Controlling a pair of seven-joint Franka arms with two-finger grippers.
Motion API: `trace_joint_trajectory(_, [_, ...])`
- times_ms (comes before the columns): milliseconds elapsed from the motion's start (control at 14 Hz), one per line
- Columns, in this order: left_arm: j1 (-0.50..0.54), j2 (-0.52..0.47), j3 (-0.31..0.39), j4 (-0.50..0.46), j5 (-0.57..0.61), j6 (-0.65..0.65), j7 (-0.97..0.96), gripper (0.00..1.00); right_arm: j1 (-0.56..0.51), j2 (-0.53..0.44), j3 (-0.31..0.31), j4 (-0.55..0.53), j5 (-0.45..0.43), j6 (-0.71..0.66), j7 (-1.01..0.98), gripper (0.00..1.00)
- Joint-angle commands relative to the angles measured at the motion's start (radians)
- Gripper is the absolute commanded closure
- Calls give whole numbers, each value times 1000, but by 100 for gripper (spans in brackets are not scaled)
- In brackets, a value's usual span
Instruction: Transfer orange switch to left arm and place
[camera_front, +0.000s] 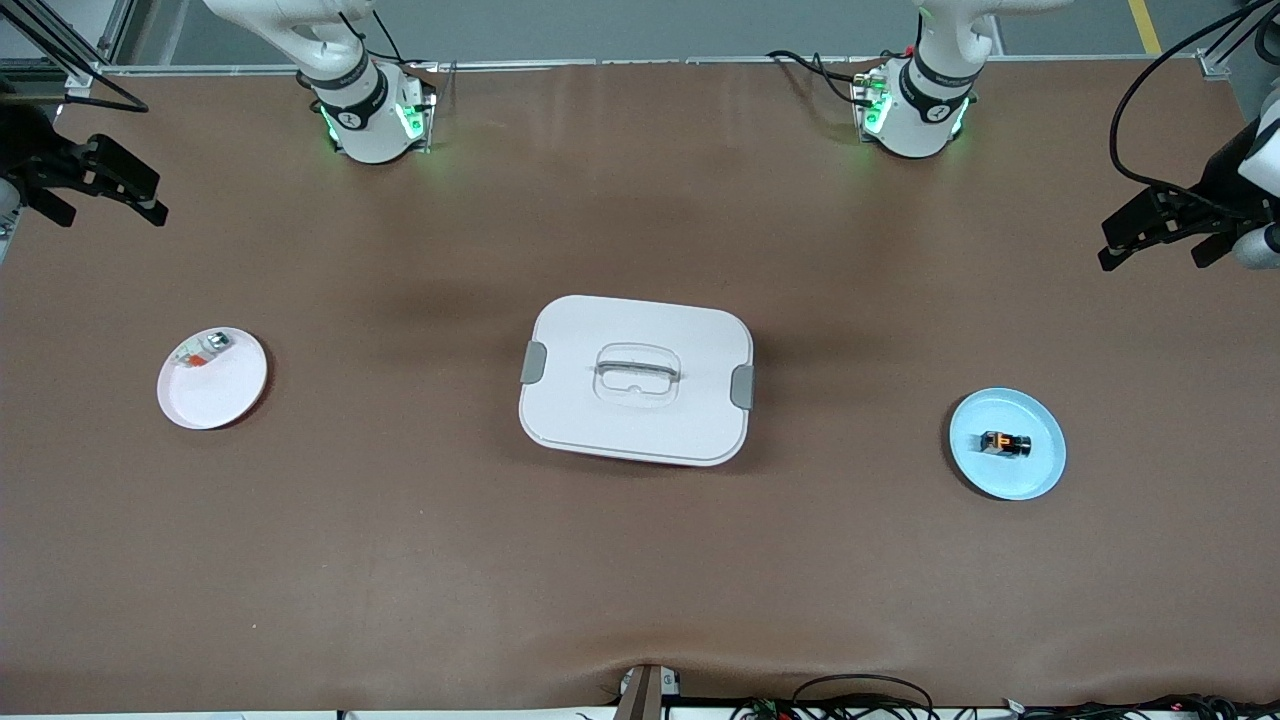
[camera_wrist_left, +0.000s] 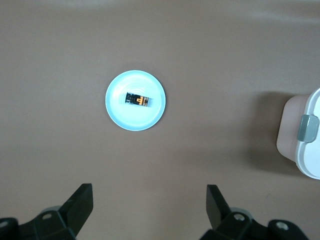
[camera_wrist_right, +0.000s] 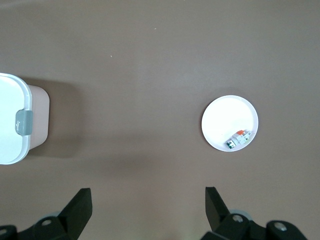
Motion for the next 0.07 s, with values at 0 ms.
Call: trace_joint_trajectory(0, [4,10,2,27,-18,-23,4,0,-6,-15,1,-8,8,-1,-17,0])
